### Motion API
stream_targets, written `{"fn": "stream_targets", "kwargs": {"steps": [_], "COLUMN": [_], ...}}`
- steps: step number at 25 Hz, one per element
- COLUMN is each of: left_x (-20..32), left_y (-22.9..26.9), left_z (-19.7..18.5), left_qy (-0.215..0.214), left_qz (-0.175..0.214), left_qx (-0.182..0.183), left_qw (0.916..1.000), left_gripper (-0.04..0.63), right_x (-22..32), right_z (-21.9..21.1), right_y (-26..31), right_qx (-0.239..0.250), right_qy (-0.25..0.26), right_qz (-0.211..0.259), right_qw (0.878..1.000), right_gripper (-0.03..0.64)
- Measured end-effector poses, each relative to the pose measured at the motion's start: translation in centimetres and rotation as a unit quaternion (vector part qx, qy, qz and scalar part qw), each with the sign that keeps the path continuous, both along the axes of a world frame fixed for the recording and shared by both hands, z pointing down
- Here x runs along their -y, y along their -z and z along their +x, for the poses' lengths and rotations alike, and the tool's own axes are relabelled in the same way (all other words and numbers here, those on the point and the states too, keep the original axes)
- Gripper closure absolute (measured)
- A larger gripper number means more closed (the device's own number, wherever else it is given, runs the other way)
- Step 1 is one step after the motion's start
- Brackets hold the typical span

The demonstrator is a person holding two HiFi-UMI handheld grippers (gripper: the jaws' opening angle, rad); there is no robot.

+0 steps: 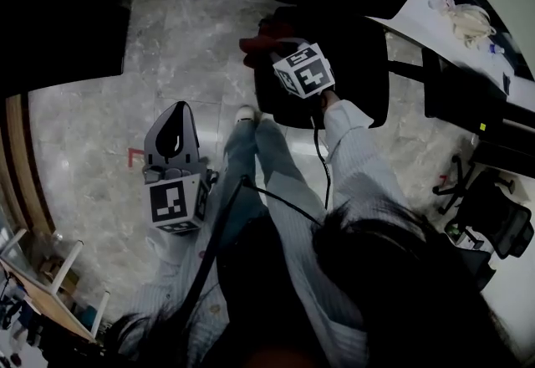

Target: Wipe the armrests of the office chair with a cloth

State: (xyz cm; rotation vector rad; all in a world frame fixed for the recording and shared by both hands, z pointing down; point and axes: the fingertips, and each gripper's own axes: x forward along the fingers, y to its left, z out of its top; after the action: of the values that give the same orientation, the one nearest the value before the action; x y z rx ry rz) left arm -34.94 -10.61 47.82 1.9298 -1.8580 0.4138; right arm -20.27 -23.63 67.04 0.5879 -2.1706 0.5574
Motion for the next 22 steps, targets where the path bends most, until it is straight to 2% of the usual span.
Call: {"fn": "stream_targets", "kwargs": {"steps": [4,7,13,17,22], "left_x": [-0.6,-0.6,0.6,1.4,1.6], "left_y": [-0.1,-0.1,0.1,0.8,1.4], "left_z": [-1.4,-1.8,-0.9,0.4,2.3], "left_qy": [0.009,0.009,-0.010,-0.028,-0.048], "left_qz": [0.001,0.001,0.007,0.017,0.019], "left_qx": [0.002,0.001,-0.004,-0.006,-0.008], "left_qw": [1.0000,1.0000,0.9999,0.9994,0.9987], "left_gripper": [0.592,0.592,0.592,0.592,0.592], "right_x": [3.6,2.9,-5.7,-11.7,-16.4], "right_z": [-1.5,-1.8,-0.7,0.5,2.1], "right_y": [-0.3,-0.2,0.4,1.6,2.3], "right_qx": [-0.018,-0.015,-0.006,0.004,0.004], "right_qy": [-0.024,-0.025,0.030,0.043,0.046], "right_qz": [0.014,0.008,-0.025,-0.049,-0.046], "right_qw": [0.999,1.000,0.999,0.998,0.998], "right_gripper": [0.589,0.589,0.589,0.589,0.589]}}
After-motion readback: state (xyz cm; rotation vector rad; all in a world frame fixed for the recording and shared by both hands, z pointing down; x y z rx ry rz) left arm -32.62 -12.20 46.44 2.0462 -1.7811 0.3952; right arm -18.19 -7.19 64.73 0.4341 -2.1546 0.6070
